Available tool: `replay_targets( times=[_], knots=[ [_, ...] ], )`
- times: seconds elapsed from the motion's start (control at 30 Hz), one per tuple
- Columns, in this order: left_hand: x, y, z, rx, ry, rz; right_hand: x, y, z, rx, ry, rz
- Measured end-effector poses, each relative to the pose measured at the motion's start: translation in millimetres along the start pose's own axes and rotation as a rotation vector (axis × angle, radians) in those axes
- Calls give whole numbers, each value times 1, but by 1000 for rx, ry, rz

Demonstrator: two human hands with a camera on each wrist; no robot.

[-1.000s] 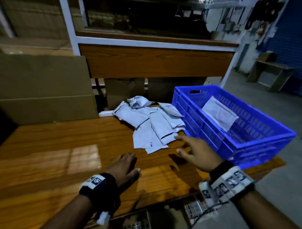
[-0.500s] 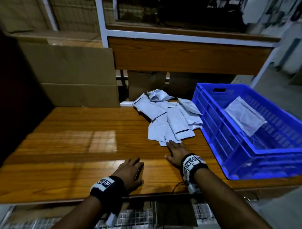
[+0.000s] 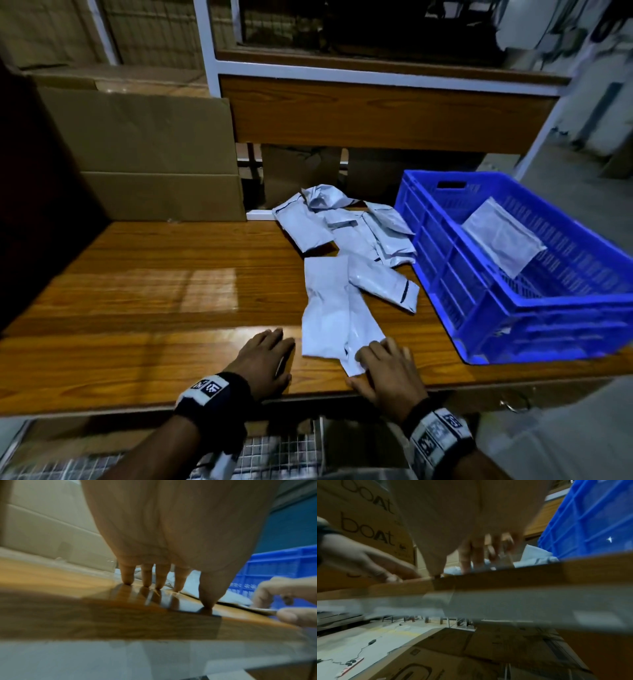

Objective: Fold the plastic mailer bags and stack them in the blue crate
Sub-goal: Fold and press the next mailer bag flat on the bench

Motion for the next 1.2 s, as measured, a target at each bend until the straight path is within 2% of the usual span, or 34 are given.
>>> replay_targets(
  times=[0.07,0.17,0.23,0.43,0.53,0.6,0.8,0.9,0.97,1.03,1.1,1.2],
  knots=[
    [9,0,-3,51,-19,75,-1,11,3,44,-11,-16],
    [39,2,-9,125,-87,282,-3,16,6,-5,75,-83],
    [53,-1,-10,113,-163,341,-5,16,6,4,91,-136],
    [31,-19,-23,0,-171,62,1,23,4,90,13,-146],
    [17,-26,-32,-82,-166,-1,2,26,-4,140,-84,-155],
    [11,-26,-39,-88,-161,-6,5,25,-16,190,-241,-123],
    [14,-12,-44,62,-20,41,28,14,-59,365,-707,135],
    [22,3,-47,137,130,71,41,12,-62,296,-1161,203],
    [24,11,-45,154,218,94,51,19,-60,330,-1494,274],
    [24,17,-38,151,275,95,61,31,-55,393,-1682,411],
    [25,21,-29,128,293,84,78,46,-42,461,-1714,589],
    [26,22,-19,123,248,93,108,68,-15,494,-1582,846]
  ],
)
Point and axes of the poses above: each hand's wrist, its own y-axis away from the middle knuckle, its own z-axis out of the palm, x = y × z, the point moved 5 cm from there along -y, towards the middle knuckle, and after that the axes turned 4 degrees about -y, right-handed, at the moved point
